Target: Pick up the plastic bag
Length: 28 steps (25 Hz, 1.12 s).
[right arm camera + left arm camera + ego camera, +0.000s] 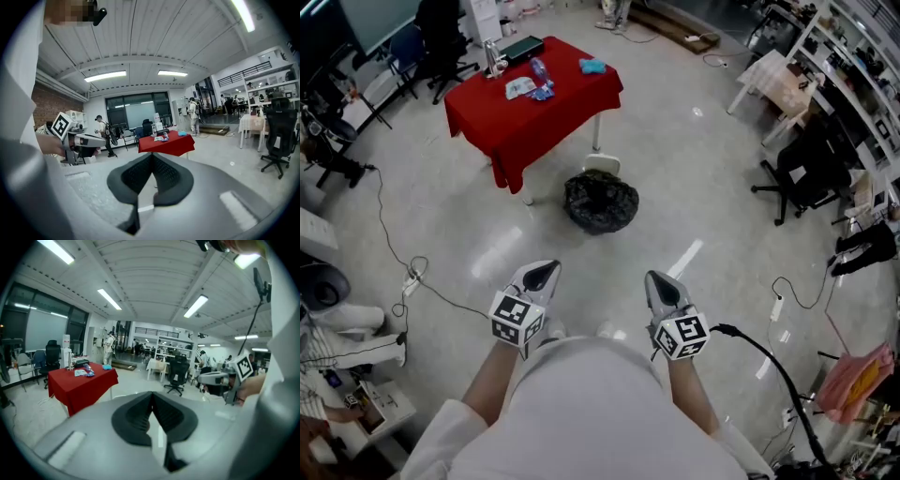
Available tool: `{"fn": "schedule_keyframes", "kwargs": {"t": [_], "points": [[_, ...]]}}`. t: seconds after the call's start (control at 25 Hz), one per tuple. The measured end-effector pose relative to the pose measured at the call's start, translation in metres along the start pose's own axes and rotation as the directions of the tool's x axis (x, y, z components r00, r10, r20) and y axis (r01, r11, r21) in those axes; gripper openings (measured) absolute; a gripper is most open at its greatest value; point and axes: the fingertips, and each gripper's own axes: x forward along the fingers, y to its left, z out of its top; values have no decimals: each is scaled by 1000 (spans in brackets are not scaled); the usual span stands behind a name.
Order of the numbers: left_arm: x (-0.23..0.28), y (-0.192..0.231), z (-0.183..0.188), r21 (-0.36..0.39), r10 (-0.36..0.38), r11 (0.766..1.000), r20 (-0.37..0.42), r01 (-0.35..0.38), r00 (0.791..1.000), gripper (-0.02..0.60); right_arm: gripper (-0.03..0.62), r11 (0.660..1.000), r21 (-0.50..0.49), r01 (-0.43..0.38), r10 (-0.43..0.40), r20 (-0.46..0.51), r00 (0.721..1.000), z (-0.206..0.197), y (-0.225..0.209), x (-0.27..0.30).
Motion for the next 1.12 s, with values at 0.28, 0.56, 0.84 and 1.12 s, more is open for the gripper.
{"fn": "schedule_keyframes", "kwargs": {"t": [0.28, 0.56, 0.84, 1.12], "points": [[2, -10, 3, -2, 29, 1000, 3, -29, 1000, 6, 2, 999, -11, -47, 47, 0, 999, 4, -8, -6], [11, -24, 1, -17, 71, 997, 24, -71, 997, 5, 2, 995, -31, -91, 91, -3, 996, -2, -32, -22], [23, -29, 3, -17, 128, 992, 39, -128, 991, 6, 2, 992, -59, -115, 113, -22, 993, -10, -62, -32], [35, -20, 3, -23, 153, 988, 25, -152, 988, 5, 2, 994, -43, -101, 100, -17, 995, -10, -82, -25]]}}
